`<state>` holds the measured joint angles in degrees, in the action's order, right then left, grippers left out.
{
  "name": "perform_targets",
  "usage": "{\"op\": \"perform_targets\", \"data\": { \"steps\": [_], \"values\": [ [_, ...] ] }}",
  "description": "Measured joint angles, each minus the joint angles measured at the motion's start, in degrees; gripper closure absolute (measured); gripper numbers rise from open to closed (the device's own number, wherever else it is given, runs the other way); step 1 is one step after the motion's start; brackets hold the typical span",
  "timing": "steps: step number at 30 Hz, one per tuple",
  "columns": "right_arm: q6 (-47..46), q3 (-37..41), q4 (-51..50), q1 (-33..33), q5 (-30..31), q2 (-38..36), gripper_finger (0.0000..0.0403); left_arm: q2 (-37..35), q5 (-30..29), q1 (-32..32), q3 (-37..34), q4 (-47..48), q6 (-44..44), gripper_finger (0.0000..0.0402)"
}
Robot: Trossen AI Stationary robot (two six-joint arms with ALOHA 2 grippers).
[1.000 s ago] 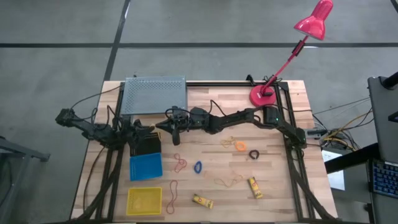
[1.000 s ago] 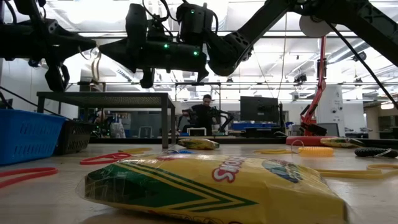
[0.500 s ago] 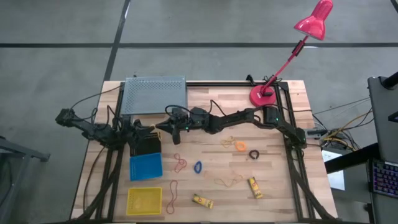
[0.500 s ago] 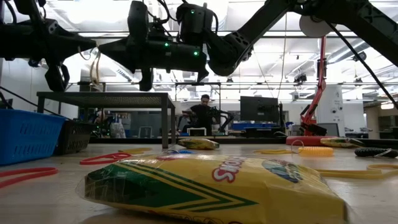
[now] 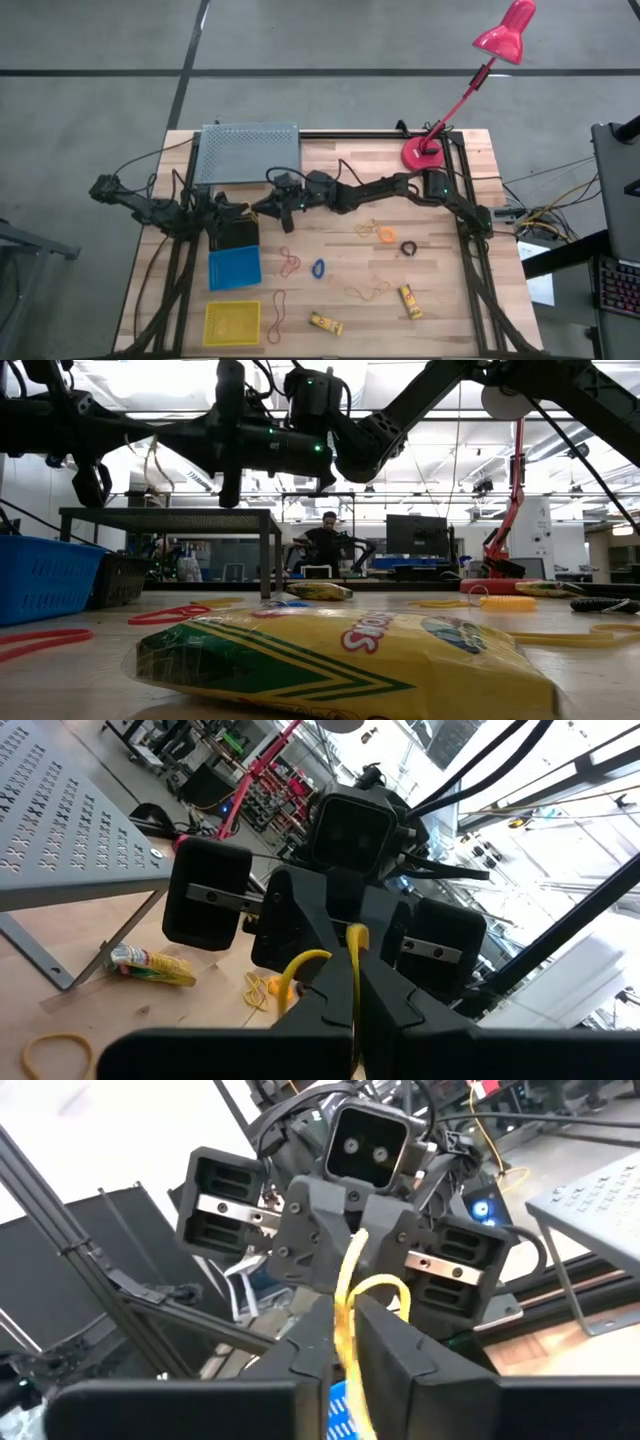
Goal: Pick & Place Office Desk Supplies
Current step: Put the yellow rubber band in the black bin
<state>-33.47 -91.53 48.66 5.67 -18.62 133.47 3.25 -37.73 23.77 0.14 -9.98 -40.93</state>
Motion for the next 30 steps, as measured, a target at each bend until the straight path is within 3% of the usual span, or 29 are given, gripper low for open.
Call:
{"op": "perform_targets", "data": {
  "steps": [10,20,25,30],
  "values": [
    [-3.2,0.0,0.0,0.1,-0.2,0.0,0.027,0.0,0.2,0.0,0.0,0.0,0.0,0.04],
    [-6.9,0.0,0.0,2.6,-11.3,-0.5,0.0247,0.0,1.5,0.0,3.0,3.9,0.0,0.04],
    [-6.9,0.0,0.0,3.2,-13.4,-1.1,0.0255,0.0,3.2,0.1,8.1,13.2,-1.7,0.04],
    [-6.4,0.0,0.1,3.4,-13.6,-1.7,0.0262,0.0,5.5,0.1,15.1,30.3,-10.7,0.04]
  ]
}}
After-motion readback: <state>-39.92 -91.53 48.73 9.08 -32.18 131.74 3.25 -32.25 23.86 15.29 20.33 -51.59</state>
